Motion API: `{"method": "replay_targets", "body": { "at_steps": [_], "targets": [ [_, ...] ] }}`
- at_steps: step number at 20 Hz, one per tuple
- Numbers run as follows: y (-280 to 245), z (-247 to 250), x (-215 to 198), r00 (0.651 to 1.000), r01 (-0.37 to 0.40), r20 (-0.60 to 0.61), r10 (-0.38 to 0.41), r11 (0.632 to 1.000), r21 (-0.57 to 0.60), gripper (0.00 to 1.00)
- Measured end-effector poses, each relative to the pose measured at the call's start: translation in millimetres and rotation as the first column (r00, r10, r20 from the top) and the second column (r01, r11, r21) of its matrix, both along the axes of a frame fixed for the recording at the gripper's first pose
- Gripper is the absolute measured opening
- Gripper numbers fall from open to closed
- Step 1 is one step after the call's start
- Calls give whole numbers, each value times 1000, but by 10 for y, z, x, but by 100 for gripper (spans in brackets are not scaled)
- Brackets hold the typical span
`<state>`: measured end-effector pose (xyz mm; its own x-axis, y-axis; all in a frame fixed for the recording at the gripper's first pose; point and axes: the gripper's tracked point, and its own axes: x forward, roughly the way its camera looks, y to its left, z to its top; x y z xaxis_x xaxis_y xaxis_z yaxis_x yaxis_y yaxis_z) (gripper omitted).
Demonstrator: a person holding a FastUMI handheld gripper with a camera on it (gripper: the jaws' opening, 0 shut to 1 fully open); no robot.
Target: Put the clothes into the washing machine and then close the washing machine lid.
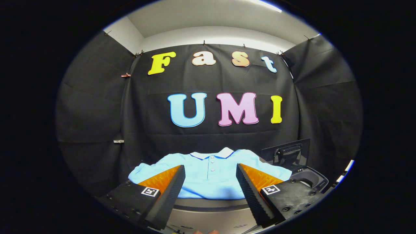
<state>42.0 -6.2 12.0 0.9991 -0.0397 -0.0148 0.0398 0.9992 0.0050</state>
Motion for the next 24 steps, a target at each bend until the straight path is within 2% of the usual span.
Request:
{"method": "replay_targets", "body": {
  "at_steps": [9, 16, 20, 24],
  "targets": [
    [19, 160, 781, 997, 5, -79, -8, 999, -37, 98],
    [-28, 32, 1303, 974, 14, -223, -31, 997, -79, 99],
    [-28, -223, 1464, 936, 5, -351, -25, 998, -58, 99],
    [-90, -585, 1516, 860, 30, -509, -44, 999, -37, 99]
  ]
}}
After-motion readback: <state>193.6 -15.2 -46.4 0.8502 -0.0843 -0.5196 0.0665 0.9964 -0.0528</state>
